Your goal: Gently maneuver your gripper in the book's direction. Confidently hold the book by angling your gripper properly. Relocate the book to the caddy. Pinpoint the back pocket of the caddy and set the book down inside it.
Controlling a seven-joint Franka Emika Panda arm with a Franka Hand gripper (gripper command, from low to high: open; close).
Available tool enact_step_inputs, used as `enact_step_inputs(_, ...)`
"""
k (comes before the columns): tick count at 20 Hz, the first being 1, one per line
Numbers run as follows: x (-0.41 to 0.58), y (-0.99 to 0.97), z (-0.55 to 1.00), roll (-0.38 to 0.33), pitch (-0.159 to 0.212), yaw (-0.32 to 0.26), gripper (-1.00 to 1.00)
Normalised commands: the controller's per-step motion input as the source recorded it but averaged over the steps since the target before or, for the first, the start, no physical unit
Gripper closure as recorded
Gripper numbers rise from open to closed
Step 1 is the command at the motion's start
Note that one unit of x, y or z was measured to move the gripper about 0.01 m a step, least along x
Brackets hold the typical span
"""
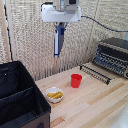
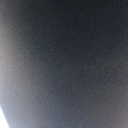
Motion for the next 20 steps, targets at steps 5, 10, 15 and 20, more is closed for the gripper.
enact_step_inputs(5,0.000,0.29,0.23,0.039,0.000,-0.284,1.00)
enact_step_inputs(10,0.000,0.42,0.20,0.032,0.000,-0.242,1.00)
enact_step_inputs(15,0.000,0.53,0.20,0.027,0.000,-0.201,1.00)
enact_step_inputs(20,0.006,0.72,0.18,0.007,0.012,-0.130,1.00)
